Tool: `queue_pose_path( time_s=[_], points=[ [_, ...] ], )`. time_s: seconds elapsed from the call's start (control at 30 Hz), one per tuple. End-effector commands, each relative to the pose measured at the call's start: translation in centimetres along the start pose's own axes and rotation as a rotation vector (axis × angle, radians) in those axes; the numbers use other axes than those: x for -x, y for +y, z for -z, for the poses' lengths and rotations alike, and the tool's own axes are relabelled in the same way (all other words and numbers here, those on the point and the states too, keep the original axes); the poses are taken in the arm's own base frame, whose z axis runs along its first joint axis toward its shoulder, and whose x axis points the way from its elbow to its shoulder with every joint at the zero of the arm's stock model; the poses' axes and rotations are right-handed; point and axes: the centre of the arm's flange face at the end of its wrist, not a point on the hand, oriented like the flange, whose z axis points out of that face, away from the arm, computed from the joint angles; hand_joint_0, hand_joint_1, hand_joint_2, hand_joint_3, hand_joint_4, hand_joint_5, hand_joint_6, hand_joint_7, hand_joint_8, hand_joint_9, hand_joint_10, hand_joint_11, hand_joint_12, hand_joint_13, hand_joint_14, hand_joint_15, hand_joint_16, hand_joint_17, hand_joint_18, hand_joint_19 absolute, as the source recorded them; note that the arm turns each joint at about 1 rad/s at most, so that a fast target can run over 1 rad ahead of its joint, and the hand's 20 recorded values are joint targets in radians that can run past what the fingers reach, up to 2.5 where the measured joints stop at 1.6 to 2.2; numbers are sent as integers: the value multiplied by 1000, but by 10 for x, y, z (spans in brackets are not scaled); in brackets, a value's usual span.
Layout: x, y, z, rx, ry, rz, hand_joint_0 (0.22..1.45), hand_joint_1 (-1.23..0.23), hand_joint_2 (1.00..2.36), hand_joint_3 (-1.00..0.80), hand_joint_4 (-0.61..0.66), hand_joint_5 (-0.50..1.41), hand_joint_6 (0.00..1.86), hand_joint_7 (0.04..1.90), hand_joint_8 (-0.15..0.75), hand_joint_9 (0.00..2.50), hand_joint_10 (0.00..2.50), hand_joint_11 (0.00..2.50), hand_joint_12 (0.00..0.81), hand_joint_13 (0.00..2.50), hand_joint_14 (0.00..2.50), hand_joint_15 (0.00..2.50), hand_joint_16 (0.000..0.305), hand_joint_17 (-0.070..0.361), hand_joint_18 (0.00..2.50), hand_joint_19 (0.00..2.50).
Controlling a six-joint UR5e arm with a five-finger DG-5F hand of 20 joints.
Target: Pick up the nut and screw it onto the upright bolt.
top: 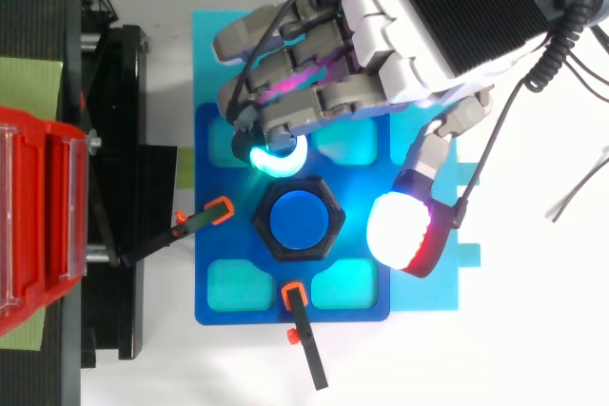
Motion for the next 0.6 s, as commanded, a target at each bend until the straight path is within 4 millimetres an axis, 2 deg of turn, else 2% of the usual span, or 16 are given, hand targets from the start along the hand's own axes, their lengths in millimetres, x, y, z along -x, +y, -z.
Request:
queue_pose_path(
  time_s=[0.0,0.07,0.2,0.27,0.33,0.5,0.57],
  points=[
    [1,-1,1,-2,0,2,490,-254,1000,-500,60,34,658,1171,229,1422,4,112,234,910,0,39,22,50,609,0],
    [1,-1,1,0,1,2,493,-260,1000,-500,40,36,686,1114,197,1485,3,113,224,947,1,41,20,45,662,0],
    [2,-1,0,4,-8,9,493,-258,1000,-500,55,34,696,1101,192,1502,4,124,215,963,1,46,19,43,707,17],
    [3,-2,1,10,-12,12,488,-243,1000,-500,108,29,638,1201,225,1448,3,130,228,937,0,45,21,47,655,0],
    [4,-3,1,14,-17,18,479,-211,1000,-500,175,26,500,1460,262,1366,4,122,259,882,1,39,25,57,591,0],
    [9,-5,1,30,-33,26,475,-166,1000,-500,237,-28,505,1167,271,1295,4,114,274,829,0,37,29,65,545,0],
    [11,-6,2,36,-41,31,473,-161,1000,-500,266,-43,505,1123,277,1282,4,107,279,818,1,36,30,67,539,0]
  ],
)
